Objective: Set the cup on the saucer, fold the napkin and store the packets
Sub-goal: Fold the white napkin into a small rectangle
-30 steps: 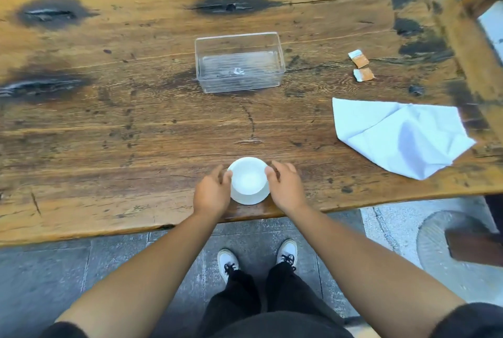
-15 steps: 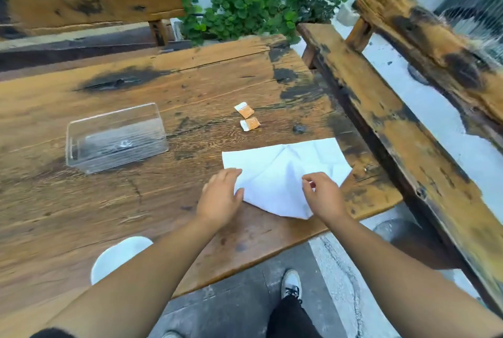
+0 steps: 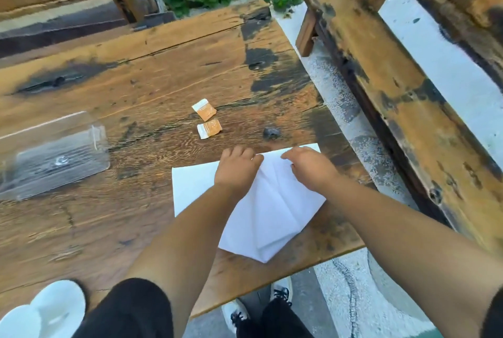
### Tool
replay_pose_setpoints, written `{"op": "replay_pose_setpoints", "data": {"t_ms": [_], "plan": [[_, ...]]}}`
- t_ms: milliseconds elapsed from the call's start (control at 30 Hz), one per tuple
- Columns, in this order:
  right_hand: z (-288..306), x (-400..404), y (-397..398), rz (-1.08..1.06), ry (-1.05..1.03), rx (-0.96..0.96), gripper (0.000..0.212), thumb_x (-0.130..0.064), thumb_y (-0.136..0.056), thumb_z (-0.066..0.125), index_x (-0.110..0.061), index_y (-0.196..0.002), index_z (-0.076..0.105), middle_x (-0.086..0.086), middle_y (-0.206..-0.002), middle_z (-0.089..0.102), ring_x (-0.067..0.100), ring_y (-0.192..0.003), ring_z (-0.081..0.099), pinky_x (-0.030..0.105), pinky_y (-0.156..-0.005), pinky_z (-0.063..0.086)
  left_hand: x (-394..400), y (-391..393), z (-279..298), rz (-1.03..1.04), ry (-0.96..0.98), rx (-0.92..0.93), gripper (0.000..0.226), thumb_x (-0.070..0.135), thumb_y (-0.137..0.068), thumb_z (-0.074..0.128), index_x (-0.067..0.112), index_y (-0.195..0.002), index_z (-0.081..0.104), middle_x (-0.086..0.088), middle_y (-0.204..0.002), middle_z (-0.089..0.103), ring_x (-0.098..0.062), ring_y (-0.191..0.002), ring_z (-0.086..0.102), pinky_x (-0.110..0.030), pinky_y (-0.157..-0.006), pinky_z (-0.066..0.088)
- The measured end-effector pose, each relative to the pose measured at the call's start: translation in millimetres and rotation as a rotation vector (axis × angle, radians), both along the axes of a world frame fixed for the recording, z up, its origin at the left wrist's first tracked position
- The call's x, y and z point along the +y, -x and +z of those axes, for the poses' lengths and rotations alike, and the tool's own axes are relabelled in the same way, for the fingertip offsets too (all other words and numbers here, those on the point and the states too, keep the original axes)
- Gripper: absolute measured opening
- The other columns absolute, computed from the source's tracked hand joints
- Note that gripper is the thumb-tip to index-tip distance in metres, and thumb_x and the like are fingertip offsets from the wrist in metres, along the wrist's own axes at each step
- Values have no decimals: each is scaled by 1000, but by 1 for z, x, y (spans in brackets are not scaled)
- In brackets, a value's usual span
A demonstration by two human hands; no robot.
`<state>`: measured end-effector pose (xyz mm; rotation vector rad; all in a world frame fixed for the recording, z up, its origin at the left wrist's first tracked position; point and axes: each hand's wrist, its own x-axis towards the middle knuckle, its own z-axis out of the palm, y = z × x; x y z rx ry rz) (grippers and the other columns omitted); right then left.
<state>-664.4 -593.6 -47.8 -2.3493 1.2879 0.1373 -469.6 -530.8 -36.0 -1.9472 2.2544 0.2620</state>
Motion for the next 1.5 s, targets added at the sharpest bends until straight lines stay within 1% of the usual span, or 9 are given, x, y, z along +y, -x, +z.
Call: {"op": "replay_pose_setpoints", "data": {"t_ms": [267, 333, 433, 667, 867, 1067, 1200, 1367, 1500], "plan": [[-19, -7, -20, 352, 78, 113, 70, 2, -90, 39, -36, -146, 22, 4, -156, 27, 31, -139, 29, 43, -107, 33, 40, -39, -1, 115, 155, 67, 13, 7, -80, 61, 18, -87, 65, -4, -85, 61, -30, -88, 55, -38, -77, 35], [-20, -10, -25, 433, 107, 146, 60, -7, -95, 42, -40, -143, 27, 0, -159, 19, 29, -142, 19, 45, -111, 26, 56, -52, 5, 148, 183, 91, 15, 4, -75, 67, 17, -83, 66, -3, -80, 62, -30, -81, 57, -38, -73, 39], [-21, -14, -31, 480, 134, 176, 34, -24, -98, 43, -26, -131, 51, 1, -157, 26, 27, -142, 19, 42, -110, 23, 80, -72, 11, 206, 221, 104, 17, 3, -74, 69, 16, -83, 67, -3, -80, 64, -30, -78, 58, -38, -72, 39], [44, -11, 27, 151, 144, -154, 29, -13, -89, 50, -11, -113, 64, 11, -116, 66, 32, -107, 54, 41, -90, 45, 119, -127, 42, 577, 247, 268, 14, 10, -82, 56, 20, -88, 64, -4, -83, 66, -31, -86, 55, -39, -71, 34], [164, -33, 42, -80, 261, -322, 25, -22, -86, 43, -5, -74, 58, 13, -73, 58, 34, -74, 54, 46, -64, 47, 106, -168, 126, 765, 409, 440, 6, 14, -86, 55, 17, -86, 59, -10, -80, 65, -29, -72, 56, -33, -62, 37], [286, -40, 31, -261, 501, -661, 32, -14, -85, 47, -19, -106, 71, 5, -99, 72, 12, -86, 60, 22, -68, 40, 84, -175, 257, 726, 826, 631, 10, 21, -86, 50, 23, -89, 59, 6, -84, 63, -9, -75, 55, -26, -66, 41], [323, -5, 48, -284, 527, -851, 29, -16, -86, 50, -18, -106, 71, -8, -98, 67, -20, -84, 56, -2, -71, 38, 123, -157, 312, 624, 1071, 751, 22, 20, -84, 52, 42, -81, 57, 26, -80, 62, 11, -79, 55, -7, -72, 41], [262, 47, 79, -299, 322, -749, 24, -7, -87, 60, -26, -100, 69, -39, -78, 65, -21, -70, 53, -3, -60, 34, 192, -138, 255, 526, 917, 656, 27, 20, -86, 55, 47, -89, 57, 44, -95, 57, 19, -91, 52, 0, -78, 35], [169, 82, 92, -329, 18, -528, 23, -3, -86, 62, -20, -98, 73, 4, -99, 74, 0, -81, 62, 3, -68, 41, 242, -129, 152, 613, 538, 688, 33, 12, -88, 61, 44, -91, 60, 26, -95, 67, 5, -94, 60, -13, -80, 43]]}}
